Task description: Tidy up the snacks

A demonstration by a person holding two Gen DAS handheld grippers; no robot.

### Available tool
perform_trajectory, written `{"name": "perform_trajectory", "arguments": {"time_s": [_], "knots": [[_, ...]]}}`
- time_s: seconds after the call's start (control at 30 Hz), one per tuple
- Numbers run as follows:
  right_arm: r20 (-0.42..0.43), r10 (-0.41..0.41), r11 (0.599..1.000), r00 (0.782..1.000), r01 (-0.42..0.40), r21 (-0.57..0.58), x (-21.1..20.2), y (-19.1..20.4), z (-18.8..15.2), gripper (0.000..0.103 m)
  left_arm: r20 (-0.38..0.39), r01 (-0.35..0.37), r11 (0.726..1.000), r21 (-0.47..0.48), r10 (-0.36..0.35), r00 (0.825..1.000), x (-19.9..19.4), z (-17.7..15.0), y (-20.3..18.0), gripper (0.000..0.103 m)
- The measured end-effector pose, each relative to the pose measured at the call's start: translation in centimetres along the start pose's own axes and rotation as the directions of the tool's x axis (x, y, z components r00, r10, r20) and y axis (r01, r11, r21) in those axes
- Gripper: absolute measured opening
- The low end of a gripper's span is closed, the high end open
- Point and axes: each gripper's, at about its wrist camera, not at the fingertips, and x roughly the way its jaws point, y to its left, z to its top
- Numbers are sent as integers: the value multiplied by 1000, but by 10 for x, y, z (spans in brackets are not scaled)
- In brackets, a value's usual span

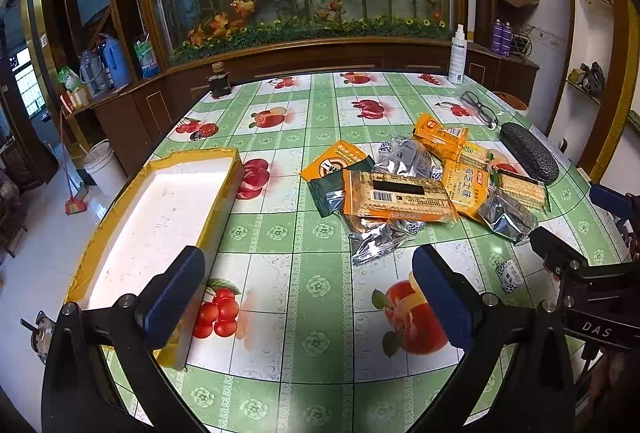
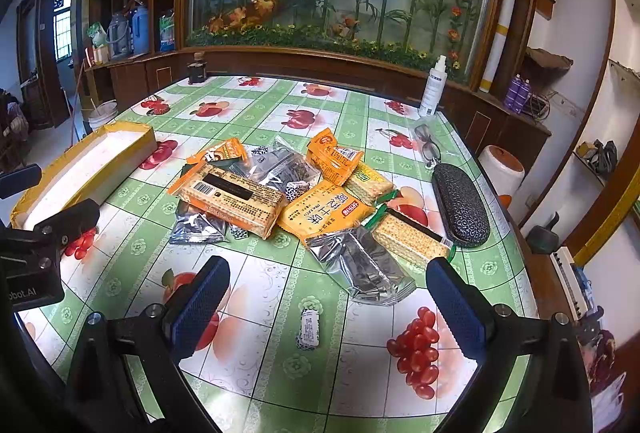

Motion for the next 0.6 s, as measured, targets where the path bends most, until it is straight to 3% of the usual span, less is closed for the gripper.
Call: {"name": "perform_trajectory", "arguments": {"time_s": [0.6], "knots": [[-21,12,1000,1000,-11,11,4,0,-4,100,2,-12,1000,-4,12,1000,1,0,2,103]]}}
